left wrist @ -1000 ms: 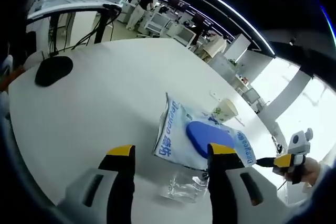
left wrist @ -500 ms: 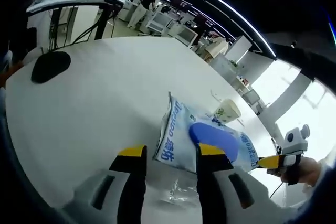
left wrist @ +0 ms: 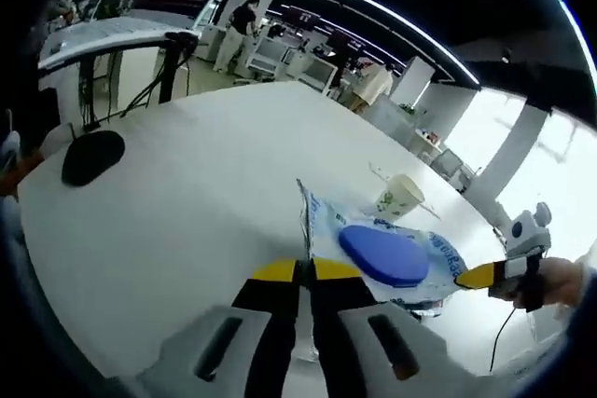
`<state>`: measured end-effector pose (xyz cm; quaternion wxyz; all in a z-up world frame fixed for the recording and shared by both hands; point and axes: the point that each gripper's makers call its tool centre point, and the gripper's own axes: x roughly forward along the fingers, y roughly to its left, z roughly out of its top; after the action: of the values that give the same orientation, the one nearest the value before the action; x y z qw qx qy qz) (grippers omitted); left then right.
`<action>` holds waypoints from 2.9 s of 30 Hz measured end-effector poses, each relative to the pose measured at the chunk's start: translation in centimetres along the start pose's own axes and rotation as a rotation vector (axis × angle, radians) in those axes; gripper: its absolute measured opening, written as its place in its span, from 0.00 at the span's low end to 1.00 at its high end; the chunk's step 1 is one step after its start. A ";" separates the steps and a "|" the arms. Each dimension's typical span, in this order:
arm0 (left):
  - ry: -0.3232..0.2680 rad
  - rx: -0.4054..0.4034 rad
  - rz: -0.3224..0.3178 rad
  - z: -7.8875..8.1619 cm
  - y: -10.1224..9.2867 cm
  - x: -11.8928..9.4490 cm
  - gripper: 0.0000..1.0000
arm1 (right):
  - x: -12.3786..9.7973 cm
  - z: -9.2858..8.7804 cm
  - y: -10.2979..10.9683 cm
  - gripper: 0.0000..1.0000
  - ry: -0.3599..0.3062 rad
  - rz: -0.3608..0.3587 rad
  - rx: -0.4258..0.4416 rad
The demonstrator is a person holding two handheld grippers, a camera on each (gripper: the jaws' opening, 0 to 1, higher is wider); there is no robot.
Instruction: Arrange the tabletop items into an orderly group along one side of the table until the central work area is clear of visible clutter.
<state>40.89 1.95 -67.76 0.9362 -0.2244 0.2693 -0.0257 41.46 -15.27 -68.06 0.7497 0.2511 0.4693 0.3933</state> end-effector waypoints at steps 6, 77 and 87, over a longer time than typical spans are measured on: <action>-0.040 0.045 -0.007 1.4 -0.9 -0.7 0.00 | -1.2 1.0 1.1 0.00 -0.035 0.007 -0.047; 0.196 0.549 -0.426 -1.6 -22.6 11.3 0.01 | -18.8 6.8 -12.9 0.00 -0.387 -0.370 -0.057; 0.237 0.576 -0.422 -2.6 -22.8 13.5 0.01 | -18.4 7.9 -15.1 0.00 -0.370 -0.404 -0.070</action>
<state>52.73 -21.91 -66.49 0.8974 0.0019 0.3052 -0.3186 49.27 -39.07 -66.59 0.8941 0.1941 0.3510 0.1992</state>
